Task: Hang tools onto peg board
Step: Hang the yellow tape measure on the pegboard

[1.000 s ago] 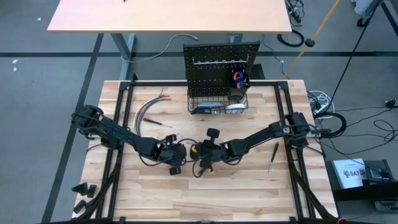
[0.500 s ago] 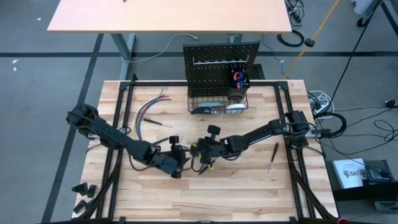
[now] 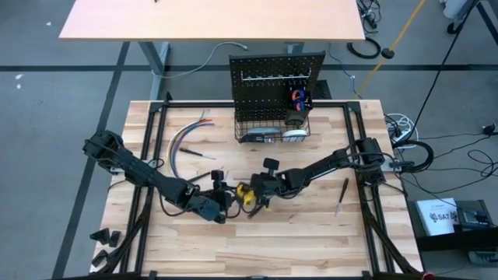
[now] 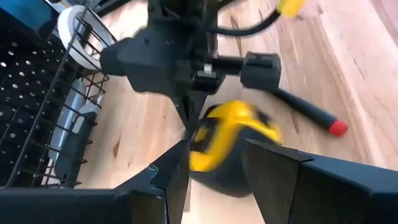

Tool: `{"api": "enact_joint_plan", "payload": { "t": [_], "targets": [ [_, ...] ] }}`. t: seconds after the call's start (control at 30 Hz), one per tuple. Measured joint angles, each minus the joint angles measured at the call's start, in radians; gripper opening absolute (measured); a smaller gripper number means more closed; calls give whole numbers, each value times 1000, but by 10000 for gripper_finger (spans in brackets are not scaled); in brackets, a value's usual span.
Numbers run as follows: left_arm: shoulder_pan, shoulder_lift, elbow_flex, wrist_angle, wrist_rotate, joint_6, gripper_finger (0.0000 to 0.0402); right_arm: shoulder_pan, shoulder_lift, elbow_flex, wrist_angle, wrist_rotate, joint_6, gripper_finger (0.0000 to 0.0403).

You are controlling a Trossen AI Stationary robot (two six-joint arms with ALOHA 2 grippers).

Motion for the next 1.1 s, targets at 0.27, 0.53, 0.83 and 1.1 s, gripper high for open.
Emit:
{"api": "enact_joint_plan", "payload": {
  "t": [0.27,0.53,0.83,1.1],
  "targets": [
    [8,27,-19,-9,81,-1,152,-7,-5,-25,23,8,23,0],
    [6,28,-30,-3,94,-1,152,44,-99,-27,21,145,-23,0],
    [6,27,-30,-6,94,-4,152,115,-139,-25,275,-43,-110,0],
    [6,27,-30,-11,94,-24,152,112,-115,-26,297,-67,-105,0]
  ]
}}
